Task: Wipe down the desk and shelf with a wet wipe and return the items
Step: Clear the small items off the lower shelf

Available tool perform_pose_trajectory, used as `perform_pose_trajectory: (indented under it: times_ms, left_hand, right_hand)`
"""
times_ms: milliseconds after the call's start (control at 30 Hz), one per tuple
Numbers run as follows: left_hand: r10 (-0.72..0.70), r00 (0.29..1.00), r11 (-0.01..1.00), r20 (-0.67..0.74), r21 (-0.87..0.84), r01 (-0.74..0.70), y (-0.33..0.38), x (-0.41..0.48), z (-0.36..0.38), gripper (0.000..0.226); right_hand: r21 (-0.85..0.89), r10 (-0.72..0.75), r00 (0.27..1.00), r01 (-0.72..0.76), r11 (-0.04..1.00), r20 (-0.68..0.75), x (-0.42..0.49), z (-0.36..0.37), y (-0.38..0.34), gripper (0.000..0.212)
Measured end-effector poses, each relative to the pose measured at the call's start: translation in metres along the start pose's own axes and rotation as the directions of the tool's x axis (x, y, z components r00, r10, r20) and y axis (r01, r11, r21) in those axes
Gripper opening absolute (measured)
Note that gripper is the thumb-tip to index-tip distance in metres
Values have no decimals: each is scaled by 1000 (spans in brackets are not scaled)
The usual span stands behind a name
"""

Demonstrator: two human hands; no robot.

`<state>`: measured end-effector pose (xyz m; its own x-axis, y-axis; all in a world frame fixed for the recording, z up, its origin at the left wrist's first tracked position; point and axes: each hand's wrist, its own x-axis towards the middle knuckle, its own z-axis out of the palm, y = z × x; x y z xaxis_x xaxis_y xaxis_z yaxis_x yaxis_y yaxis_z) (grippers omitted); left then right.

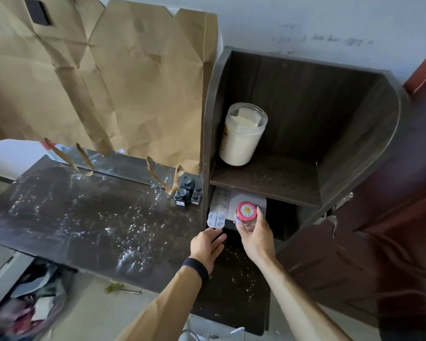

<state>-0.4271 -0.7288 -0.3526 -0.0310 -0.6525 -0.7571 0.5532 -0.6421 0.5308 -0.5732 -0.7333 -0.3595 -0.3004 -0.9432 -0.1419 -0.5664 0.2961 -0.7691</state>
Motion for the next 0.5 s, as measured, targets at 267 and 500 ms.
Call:
perform_pose_trajectory:
  times_ms: [267, 500]
  left_hand:
    - [-11, 999, 998, 42, -55, 13, 17, 11, 13, 25]
    - [-2, 999, 999, 46, -39, 4, 28, 13, 24, 32]
  right_hand:
    - [14, 66, 984, -69, 998, 163, 5, -5, -9, 79]
    - [-38, 89, 984, -84, 996, 157, 17, -5, -18, 63]
